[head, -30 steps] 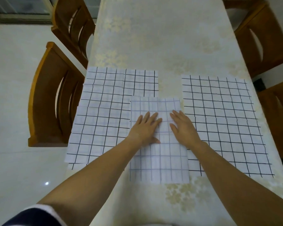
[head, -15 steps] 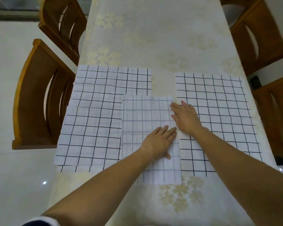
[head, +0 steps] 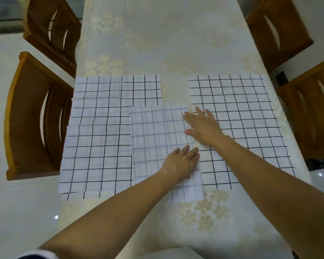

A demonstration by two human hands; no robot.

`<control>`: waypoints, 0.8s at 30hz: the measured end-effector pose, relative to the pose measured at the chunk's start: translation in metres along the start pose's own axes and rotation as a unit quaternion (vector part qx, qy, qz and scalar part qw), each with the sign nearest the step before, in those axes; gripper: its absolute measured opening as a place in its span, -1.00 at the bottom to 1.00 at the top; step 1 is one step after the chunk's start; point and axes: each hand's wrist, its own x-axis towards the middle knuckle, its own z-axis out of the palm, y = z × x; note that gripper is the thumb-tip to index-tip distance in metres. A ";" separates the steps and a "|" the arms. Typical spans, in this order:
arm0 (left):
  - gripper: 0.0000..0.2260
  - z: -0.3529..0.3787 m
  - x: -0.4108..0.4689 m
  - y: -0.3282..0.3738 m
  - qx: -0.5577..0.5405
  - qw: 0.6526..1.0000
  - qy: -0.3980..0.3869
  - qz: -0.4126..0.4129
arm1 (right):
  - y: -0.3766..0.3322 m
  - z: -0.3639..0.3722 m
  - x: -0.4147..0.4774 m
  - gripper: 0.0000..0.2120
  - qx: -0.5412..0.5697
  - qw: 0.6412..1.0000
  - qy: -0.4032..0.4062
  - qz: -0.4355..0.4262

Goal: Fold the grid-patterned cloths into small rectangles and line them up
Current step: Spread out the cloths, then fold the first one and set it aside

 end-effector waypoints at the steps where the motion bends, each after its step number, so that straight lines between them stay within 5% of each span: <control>1: -0.29 -0.001 -0.001 0.001 -0.001 1.000 0.000 -0.001 | -0.001 0.006 -0.008 -0.39 0.000 1.000 -0.010 -0.005; 7: -0.48 0.004 -0.023 0.018 0.033 0.998 0.007 0.043 | -0.002 0.017 -0.023 -0.33 0.011 0.998 -0.052 0.030; 13: -0.47 0.028 -0.049 0.035 0.043 0.996 -0.007 0.076 | -0.011 0.019 -0.024 -0.32 -0.007 0.997 -0.066 0.050; 17: -0.49 0.040 -0.041 0.026 -0.034 0.994 0.034 0.095 | -0.025 0.026 -0.044 -0.23 0.098 0.986 0.036 0.127; 20: -0.52 0.031 -0.035 0.016 -0.076 0.989 0.107 0.064 | -0.035 0.037 -0.076 -0.47 0.260 0.922 0.161 0.238; 24: -0.44 0.001 -0.012 -0.012 -0.087 0.989 0.117 0.009 | -0.049 0.059 -0.112 -0.68 0.301 0.893 0.058 0.330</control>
